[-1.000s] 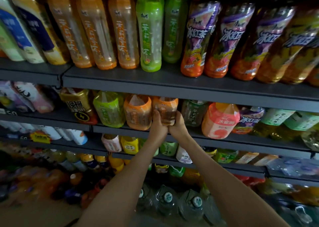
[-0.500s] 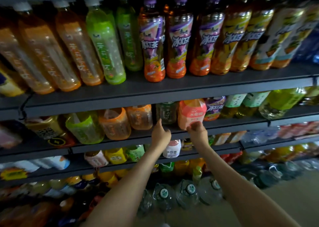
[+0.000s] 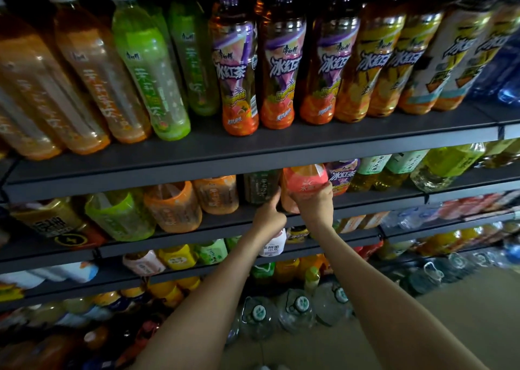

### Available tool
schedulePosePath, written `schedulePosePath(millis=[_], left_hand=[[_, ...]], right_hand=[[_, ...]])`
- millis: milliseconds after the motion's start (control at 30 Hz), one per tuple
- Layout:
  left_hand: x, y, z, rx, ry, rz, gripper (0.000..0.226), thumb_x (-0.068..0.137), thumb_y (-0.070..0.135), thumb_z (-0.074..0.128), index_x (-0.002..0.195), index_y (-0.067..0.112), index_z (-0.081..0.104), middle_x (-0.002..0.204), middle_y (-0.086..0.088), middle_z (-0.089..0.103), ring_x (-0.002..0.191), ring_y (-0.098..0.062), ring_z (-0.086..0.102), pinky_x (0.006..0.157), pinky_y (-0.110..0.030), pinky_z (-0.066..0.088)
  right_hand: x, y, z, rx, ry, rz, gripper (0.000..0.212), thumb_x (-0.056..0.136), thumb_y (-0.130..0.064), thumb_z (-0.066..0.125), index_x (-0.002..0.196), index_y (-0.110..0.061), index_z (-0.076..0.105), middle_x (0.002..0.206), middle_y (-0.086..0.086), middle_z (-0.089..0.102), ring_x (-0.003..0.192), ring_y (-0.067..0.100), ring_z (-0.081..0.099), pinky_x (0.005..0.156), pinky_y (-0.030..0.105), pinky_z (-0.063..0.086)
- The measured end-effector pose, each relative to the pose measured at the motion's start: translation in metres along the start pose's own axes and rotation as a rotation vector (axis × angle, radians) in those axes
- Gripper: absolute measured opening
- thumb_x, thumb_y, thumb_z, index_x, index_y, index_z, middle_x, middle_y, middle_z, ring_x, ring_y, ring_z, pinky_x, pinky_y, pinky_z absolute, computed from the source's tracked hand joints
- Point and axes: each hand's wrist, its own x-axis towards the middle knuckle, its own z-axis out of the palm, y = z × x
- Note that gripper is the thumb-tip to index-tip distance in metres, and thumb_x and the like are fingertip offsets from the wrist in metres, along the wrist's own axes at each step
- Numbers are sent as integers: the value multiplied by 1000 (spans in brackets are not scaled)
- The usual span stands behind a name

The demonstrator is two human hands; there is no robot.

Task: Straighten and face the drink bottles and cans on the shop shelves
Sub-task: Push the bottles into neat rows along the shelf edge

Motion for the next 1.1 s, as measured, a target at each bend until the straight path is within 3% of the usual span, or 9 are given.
schedulePosePath(millis=[100, 233, 367, 533, 667, 800, 867, 1033, 1100], left_hand=[[3, 3, 3, 4, 5, 20, 82, 83, -5, 37, 149, 39, 19, 143, -5, 47, 101, -21, 59, 72, -27, 49], [12, 5, 11, 22, 50, 54, 79, 83, -2, 38, 149, 38, 22, 132, -7, 56, 95, -26, 61, 69, -30, 46], [12, 3, 29, -33, 169, 35, 56, 89, 7, 44, 142, 27, 37, 114, -11, 63, 90, -30, 59, 67, -33, 50], [13, 11, 75, -113, 395, 18, 49, 88, 8, 52, 135, 9, 40, 129, -14, 54, 110, -34, 57, 86, -38, 50], [12, 39, 129, -51, 361, 57, 34, 88, 11, 52, 122, 8, 49, 122, -13, 57, 113, -32, 55, 90, -36, 46], [11, 80, 197, -11, 260, 62, 41, 93, 13, 52, 134, 8, 44, 133, -12, 53, 121, -27, 51, 90, -30, 41], [12, 103, 235, -8, 222, 74, 47, 94, 16, 52, 139, 10, 40, 138, -11, 50, 125, -26, 49, 96, -32, 40], [16, 161, 309, -60, 208, 72, 43, 97, 20, 49, 138, 15, 43, 138, -3, 50, 118, -21, 53, 74, -19, 34], [21, 175, 325, -41, 244, 77, 40, 97, 23, 49, 136, 15, 46, 137, -2, 52, 119, -20, 52, 78, -21, 36]], right_hand=[[0, -2, 3, -43, 9, 8, 92, 68, -47, 80, 131, -1, 30, 128, 17, 49, 115, 35, 52, 87, 44, 49], [-3, -7, 6, -39, 24, 0, 91, 69, -47, 79, 130, 1, 31, 127, 18, 49, 115, 35, 52, 87, 43, 48], [-1, -3, -5, -18, -110, -30, 89, 71, -32, 81, 134, 4, 28, 130, 20, 44, 119, 35, 48, 93, 45, 47], [14, 24, -42, -76, -266, -167, 71, 85, -14, 67, 140, 1, 25, 137, 17, 39, 128, 31, 37, 93, 27, 35], [32, 67, -86, -62, -264, -81, 58, 89, -14, 61, 138, -6, 31, 135, 12, 42, 126, 29, 42, 81, 26, 36], [62, 120, -151, -128, -279, -29, 61, 93, -24, 57, 143, -4, 29, 141, 14, 40, 130, 27, 37, 95, 31, 34], [79, 145, -189, -107, -263, 11, 57, 93, -25, 57, 140, -5, 33, 137, 13, 44, 127, 28, 40, 91, 29, 34], [131, 192, -276, -52, -168, 39, 47, 89, -25, 63, 127, -4, 45, 125, 14, 52, 117, 30, 48, 80, 26, 34], [150, 200, -297, -34, -166, 56, 52, 89, -24, 64, 132, -3, 42, 128, 15, 51, 119, 29, 48, 83, 28, 35]])
